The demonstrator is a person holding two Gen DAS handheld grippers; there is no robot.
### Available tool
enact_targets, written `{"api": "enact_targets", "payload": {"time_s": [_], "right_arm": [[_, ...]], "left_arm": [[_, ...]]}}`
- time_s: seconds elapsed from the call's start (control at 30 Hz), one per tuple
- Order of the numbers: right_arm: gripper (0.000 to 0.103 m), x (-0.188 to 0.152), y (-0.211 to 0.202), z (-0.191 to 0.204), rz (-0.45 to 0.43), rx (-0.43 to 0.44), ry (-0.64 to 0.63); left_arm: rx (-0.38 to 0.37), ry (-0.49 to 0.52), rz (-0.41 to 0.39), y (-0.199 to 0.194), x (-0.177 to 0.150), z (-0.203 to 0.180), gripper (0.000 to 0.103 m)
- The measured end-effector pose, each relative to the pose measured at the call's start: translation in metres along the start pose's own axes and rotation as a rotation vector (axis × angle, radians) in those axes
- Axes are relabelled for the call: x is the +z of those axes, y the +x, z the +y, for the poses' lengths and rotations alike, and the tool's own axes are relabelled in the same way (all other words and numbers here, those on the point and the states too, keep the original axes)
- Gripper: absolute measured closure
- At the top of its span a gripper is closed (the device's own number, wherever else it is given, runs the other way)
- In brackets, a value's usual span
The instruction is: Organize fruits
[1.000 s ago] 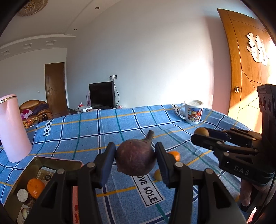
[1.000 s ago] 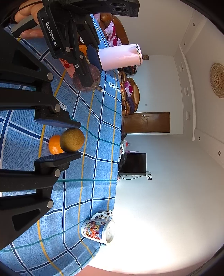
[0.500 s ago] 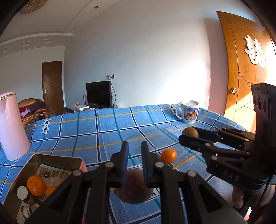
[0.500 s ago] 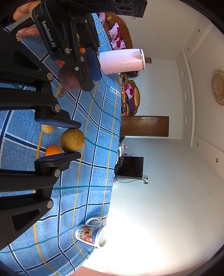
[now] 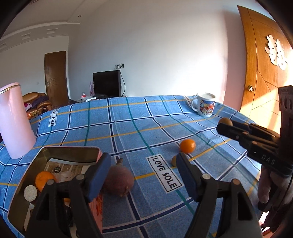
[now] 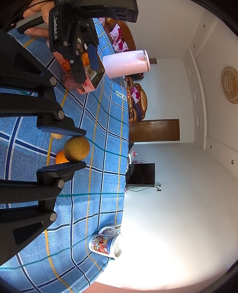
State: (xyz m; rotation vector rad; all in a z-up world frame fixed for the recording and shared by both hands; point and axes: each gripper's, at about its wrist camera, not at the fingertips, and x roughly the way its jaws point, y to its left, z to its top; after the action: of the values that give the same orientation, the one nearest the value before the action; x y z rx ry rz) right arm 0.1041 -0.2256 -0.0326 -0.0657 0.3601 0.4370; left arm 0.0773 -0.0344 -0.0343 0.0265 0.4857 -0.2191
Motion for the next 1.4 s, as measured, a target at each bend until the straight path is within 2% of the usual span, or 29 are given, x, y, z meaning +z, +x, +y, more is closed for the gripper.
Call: {"api": "enact_targets", "payload": {"time_s": [0.13,0.23,0.27,0.37,0.53,0.7,0.8,0.9,1.03,1.2,1.4], "right_arm": [[0.074,-0.002,-0.007,-0.004,-0.017,0.022,0.017],[0.074,-0.002,-0.008,-0.004,-0.022,0.033,0.017],[0.074,-0.002,-0.008,-0.004,-0.024,0.036,0.016],[0.074,-0.002,-0.01,-0.005,-0.033,0.044,0.02],[0.074,-0.002,-0.008,-0.008,-0.036,0.06,0.033],[0.074,-0.001,-0.006,-0.006,-0.036,0.069,0.033],[0.074,0.0,-0.007,-0.003,-0.034,0.076,0.026],[0.074,0.004,-0.006,0.006,-0.033,0.093,0.009],[0.074,0.014,0.001,0.029,-0.015,0.17,-0.005],[0.074,0.027,0.02,0.068,0.029,0.313,0.007],[0.074,0.031,0.044,0.125,0.088,0.405,-0.06]], "left_arm": [[0.074,0.058,0.106,0.022,0.002,-0.005,0.031],[0.082,0.083,0.182,0.044,0.003,-0.007,0.047],[0.086,0.098,0.222,0.053,0.002,-0.008,0.047],[0.141,0.155,0.261,0.066,0.0,-0.013,0.047],[0.207,0.154,0.317,0.083,0.0,-0.009,0.049],[0.158,0.109,0.298,0.075,0.002,-0.003,0.05],[0.093,0.062,0.231,0.054,0.005,0.004,0.05],[0.076,0.022,0.157,0.023,0.008,0.016,0.05],[0.123,-0.02,0.096,-0.01,0.009,0.044,0.05],[0.176,-0.101,0.054,-0.043,-0.001,0.089,0.05],[0.238,-0.18,0.029,-0.07,-0.018,0.131,0.05]]}}
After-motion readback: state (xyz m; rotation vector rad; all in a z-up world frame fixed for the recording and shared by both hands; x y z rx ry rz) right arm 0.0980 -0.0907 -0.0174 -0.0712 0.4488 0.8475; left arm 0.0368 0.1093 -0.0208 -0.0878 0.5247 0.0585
